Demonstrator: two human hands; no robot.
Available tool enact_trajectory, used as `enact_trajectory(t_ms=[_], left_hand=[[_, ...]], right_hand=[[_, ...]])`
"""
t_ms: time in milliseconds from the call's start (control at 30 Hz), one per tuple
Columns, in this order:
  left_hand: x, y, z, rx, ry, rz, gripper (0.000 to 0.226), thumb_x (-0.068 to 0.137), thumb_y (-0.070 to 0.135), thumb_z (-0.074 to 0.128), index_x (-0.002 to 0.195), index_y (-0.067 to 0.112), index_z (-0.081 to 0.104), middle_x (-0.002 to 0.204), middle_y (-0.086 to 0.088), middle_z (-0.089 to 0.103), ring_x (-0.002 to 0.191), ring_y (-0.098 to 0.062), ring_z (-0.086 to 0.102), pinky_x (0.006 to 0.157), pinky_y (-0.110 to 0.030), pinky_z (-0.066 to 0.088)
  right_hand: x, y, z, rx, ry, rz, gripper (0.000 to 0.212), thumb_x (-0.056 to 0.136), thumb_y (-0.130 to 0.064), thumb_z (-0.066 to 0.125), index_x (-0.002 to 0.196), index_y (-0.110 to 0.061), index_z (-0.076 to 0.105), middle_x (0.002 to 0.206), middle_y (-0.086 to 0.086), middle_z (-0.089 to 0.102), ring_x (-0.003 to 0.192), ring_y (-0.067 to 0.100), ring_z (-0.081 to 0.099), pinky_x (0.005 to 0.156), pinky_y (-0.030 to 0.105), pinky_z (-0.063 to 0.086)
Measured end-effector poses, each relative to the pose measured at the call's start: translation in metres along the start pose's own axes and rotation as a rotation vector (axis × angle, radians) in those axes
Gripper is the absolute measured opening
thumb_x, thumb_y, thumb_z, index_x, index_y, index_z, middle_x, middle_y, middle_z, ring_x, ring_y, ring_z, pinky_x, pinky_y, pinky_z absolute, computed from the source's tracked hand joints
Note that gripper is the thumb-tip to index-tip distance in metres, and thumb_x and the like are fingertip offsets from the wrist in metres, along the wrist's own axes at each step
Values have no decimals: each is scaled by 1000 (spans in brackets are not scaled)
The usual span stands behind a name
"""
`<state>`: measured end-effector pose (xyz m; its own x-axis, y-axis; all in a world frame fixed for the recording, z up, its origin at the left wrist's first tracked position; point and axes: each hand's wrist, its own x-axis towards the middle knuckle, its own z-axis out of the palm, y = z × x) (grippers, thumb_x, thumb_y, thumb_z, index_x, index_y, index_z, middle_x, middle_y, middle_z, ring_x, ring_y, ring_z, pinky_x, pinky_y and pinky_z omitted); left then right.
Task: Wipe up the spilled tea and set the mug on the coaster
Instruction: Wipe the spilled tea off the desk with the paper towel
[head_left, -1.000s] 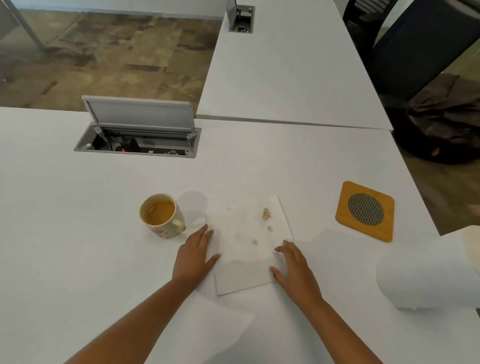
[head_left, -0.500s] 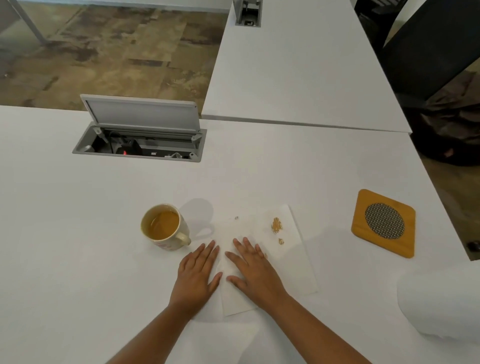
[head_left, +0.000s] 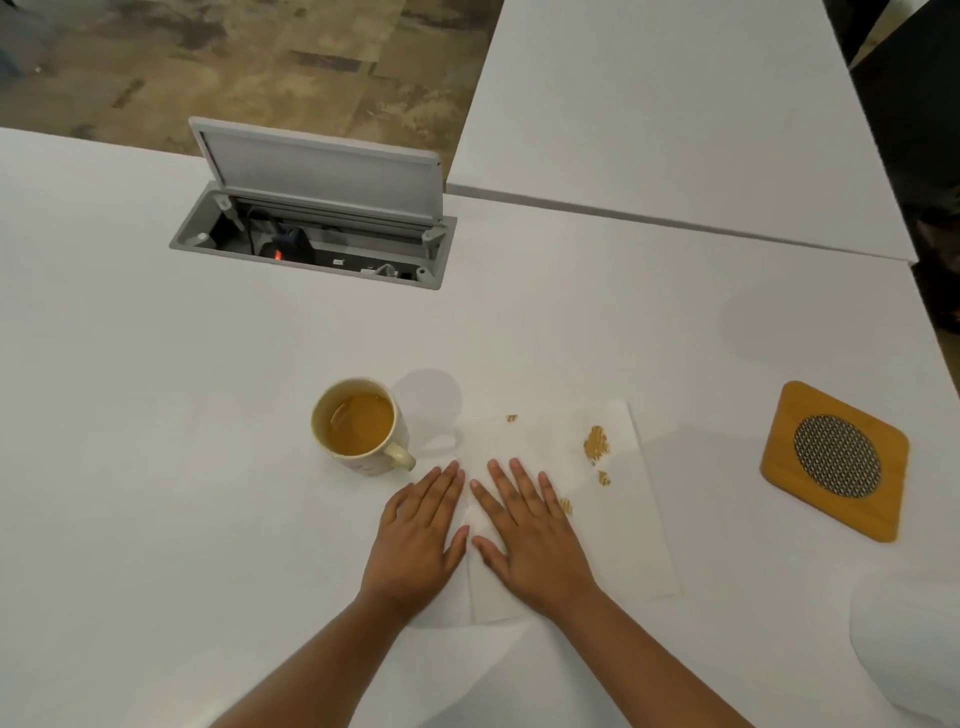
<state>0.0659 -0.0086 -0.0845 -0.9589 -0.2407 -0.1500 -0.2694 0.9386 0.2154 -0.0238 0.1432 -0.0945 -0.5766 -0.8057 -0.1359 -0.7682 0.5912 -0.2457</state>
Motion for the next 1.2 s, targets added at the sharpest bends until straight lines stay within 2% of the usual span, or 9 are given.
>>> enact_trajectory(t_ms=[67, 300, 600, 733, 833, 933, 1067, 1133, 1200], left_hand=[[1, -1, 0, 2, 8, -8, 55, 90, 44, 30, 136, 16, 44, 139, 0, 50, 126, -17, 49, 104, -42, 32], [1, 0, -2, -9, -8, 4, 56, 90, 43, 30, 136, 15, 44, 140, -2, 49, 127, -18, 48, 104, -42, 34], [0, -3, 5, -75, -24, -13, 59, 93, 50, 19, 144, 22, 25, 151, 3, 29, 139, -16, 27, 112, -35, 11], [1, -2, 4, -88, -24, -23, 56, 93, 45, 30, 142, 20, 32, 148, 1, 36, 136, -18, 34, 110, -38, 17], [0, -1, 1, -67, -19, -22, 55, 92, 44, 27, 139, 18, 38, 144, 0, 43, 132, -19, 42, 107, -40, 24], [0, -2, 2, -63, -20, -31, 55, 92, 44, 26, 140, 18, 37, 144, 0, 42, 132, -18, 41, 107, -39, 24], [0, -1, 3, -55, -2, -24, 53, 92, 41, 29, 139, 17, 39, 143, -1, 45, 131, -19, 43, 107, -40, 25], [-1, -1, 2, -55, -4, -19, 53, 92, 39, 28, 138, 17, 40, 142, -1, 46, 130, -18, 43, 110, -36, 25], [-1, 0, 0, -72, -7, -24, 52, 92, 38, 29, 138, 16, 40, 142, -1, 46, 131, -18, 43, 113, -28, 18]], right_hand=[[1, -1, -1, 0, -15, 3, 60, 94, -53, 29, 147, -28, 19, 155, 1, 22, 144, 24, 17, 112, 44, 14], [1, -1, -1, 2, -28, 16, 60, 94, -53, 27, 148, -28, 15, 156, 0, 18, 145, 23, 12, 113, 44, 10], [1, -3, -4, 9, -72, 23, 60, 94, -55, 22, 148, -29, 14, 157, -1, 13, 145, 24, 7, 114, 45, 4], [3, -2, -6, 20, -89, 11, 63, 93, -57, 19, 148, -29, 6, 157, -3, 0, 145, 24, -4, 114, 45, -6], [0, -3, -7, 55, -107, -23, 72, 90, -64, 20, 147, -28, -3, 156, -5, -9, 144, 23, -13, 113, 44, -16], [-7, -6, -8, 34, -107, -22, 79, 87, -69, 22, 149, -21, 9, 157, 1, 4, 145, 27, 0, 112, 44, -9], [-8, -11, -11, -98, -105, 7, 71, 89, -63, 25, 144, -18, 31, 152, 6, 30, 140, 26, 27, 110, 47, 7], [-1, -10, -12, -111, -108, 26, 69, 90, -61, 25, 143, -18, 32, 151, 6, 32, 139, 26, 29, 111, 47, 7], [11, -6, -12, -84, -108, 38, 70, 90, -61, 21, 146, -19, 25, 155, 6, 19, 143, 28, 17, 115, 48, 1]])
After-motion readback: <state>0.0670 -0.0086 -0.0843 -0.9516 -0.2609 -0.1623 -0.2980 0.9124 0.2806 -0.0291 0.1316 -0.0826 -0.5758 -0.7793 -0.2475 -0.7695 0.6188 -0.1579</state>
